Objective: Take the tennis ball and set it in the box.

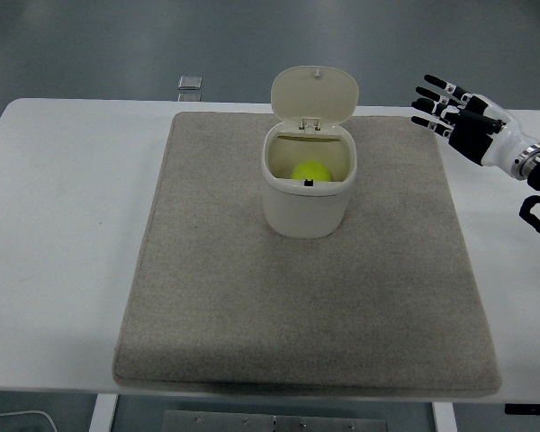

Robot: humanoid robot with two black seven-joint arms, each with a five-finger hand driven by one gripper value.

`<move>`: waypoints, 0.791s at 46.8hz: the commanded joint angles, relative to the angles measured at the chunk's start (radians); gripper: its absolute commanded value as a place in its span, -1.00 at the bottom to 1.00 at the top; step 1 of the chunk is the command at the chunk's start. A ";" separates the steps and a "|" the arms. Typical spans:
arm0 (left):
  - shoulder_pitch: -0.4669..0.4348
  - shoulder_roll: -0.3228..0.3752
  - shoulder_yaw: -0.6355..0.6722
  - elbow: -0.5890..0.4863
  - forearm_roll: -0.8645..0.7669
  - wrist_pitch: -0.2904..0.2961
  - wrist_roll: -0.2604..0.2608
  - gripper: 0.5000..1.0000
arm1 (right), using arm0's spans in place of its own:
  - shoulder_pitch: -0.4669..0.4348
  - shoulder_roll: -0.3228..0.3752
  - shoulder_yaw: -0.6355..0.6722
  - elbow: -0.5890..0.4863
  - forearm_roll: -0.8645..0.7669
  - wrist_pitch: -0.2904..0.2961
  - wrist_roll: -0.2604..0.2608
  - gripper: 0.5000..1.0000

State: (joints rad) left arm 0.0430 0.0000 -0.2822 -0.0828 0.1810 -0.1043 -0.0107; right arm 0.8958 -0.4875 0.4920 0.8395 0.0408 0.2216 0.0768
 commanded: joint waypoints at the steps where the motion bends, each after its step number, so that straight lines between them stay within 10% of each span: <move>1: 0.000 0.000 0.000 0.000 0.000 0.000 0.000 0.97 | 0.002 0.003 0.002 -0.010 0.016 0.013 -0.002 0.65; 15: 0.000 0.000 0.000 0.000 0.000 0.000 0.000 0.97 | 0.002 -0.006 0.002 -0.010 0.017 0.067 -0.068 0.65; 37: 0.000 0.000 0.000 0.000 0.000 0.000 0.000 0.97 | -0.002 -0.008 0.008 -0.008 0.019 0.097 -0.025 0.65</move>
State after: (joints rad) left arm 0.0429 0.0000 -0.2823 -0.0828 0.1810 -0.1043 -0.0107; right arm 0.8952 -0.4963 0.5001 0.8314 0.0597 0.3038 0.0376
